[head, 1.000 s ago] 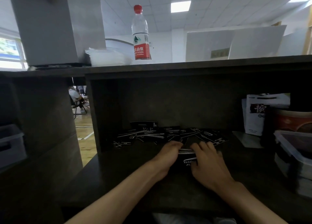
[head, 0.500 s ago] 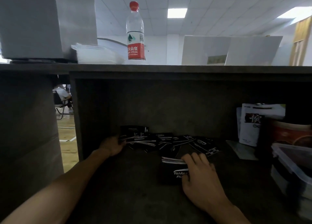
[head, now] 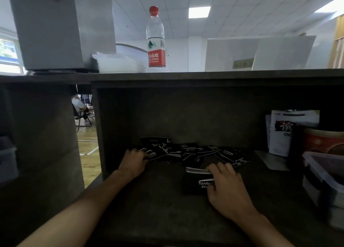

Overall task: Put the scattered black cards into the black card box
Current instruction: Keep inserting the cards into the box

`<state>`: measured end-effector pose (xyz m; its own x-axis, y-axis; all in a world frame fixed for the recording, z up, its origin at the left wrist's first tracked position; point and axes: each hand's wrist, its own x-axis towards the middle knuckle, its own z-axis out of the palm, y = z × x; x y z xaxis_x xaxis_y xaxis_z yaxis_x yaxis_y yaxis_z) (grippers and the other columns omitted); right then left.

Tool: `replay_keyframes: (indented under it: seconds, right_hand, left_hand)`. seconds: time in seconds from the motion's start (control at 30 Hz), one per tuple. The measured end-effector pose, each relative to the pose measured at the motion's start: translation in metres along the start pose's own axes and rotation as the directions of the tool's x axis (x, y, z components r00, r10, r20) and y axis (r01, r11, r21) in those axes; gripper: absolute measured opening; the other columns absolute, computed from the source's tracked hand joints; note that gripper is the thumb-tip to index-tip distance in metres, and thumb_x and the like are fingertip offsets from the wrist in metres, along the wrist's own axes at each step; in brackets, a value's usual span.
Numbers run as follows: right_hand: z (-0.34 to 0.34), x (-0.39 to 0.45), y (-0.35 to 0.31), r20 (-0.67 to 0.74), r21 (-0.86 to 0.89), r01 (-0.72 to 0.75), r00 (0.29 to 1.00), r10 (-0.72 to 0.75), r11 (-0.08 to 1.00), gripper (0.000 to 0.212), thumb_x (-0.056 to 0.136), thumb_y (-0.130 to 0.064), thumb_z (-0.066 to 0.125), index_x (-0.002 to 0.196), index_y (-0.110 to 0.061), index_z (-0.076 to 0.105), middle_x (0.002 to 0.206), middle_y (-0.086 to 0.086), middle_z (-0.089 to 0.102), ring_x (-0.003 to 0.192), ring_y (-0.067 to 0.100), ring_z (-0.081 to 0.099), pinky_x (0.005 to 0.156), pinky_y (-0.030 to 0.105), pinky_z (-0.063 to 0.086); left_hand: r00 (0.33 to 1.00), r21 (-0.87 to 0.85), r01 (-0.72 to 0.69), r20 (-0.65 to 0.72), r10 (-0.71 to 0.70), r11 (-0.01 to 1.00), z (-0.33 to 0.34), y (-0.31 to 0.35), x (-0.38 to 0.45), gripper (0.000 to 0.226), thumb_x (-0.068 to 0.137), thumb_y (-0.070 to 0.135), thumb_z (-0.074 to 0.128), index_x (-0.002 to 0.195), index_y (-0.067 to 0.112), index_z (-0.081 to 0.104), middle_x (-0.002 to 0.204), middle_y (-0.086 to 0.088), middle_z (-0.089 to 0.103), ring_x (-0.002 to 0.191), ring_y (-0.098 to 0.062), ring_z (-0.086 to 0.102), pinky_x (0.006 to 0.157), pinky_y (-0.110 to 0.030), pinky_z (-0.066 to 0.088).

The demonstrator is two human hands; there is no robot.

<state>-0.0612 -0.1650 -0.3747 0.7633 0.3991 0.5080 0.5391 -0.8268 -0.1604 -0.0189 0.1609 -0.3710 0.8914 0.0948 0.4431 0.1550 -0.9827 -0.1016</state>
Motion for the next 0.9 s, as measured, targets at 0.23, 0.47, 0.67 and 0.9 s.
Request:
replay_keyframes:
  seconds: [0.23,0.47,0.67,0.9]
  right_hand:
    - [0.001,-0.004,0.002,0.008,0.06,0.027,1.0,-0.027,0.998,0.057,0.089,-0.029,0.056,0.14,-0.034,0.032,0.156,-0.009,0.004,0.146,0.013,0.004,0.119,0.044,0.025]
    - [0.006,0.0,0.006,0.031,0.02,0.051,0.998,-0.051,0.999,0.064,0.089,-0.031,0.051,0.147,-0.036,0.024,0.15,-0.013,0.022,0.143,0.011,0.01,0.117,0.043,0.026]
    - [0.006,0.0,0.005,0.012,-0.005,0.017,1.0,-0.017,1.0,0.05,0.088,-0.035,0.05,0.134,-0.04,0.032,0.127,-0.011,0.037,0.122,0.013,0.029,0.107,0.043,0.033]
    - [0.004,0.001,0.005,0.017,-0.018,0.012,1.0,-0.012,1.0,0.051,0.087,-0.037,0.049,0.135,-0.041,0.032,0.126,-0.009,0.038,0.121,0.012,0.03,0.104,0.043,0.035]
  left_hand:
    - [0.912,-0.095,-0.331,-0.288,0.292,0.939,-0.052,0.059,-0.042,0.016,0.093,0.015,0.051,0.096,0.026,0.063,0.088,0.006,0.068,0.08,-0.013,0.064,0.077,-0.029,0.046]
    - [0.905,-0.836,-0.177,0.07,0.421,0.52,-0.071,0.096,-0.052,0.023,0.102,0.018,0.047,0.101,0.02,0.07,0.096,0.008,0.07,0.093,0.0,0.064,0.084,-0.016,0.048]
    - [0.992,-0.462,0.122,0.085,-0.094,0.878,-0.029,0.027,-0.005,0.031,0.096,0.029,0.058,0.124,0.015,0.059,0.121,-0.008,0.065,0.108,-0.02,0.062,0.097,-0.038,0.048]
    - [0.992,-0.182,0.122,0.041,-0.116,0.976,0.003,-0.002,-0.001,0.028,0.098,0.031,0.05,0.123,0.027,0.064,0.123,-0.004,0.066,0.112,-0.024,0.061,0.097,-0.035,0.046]
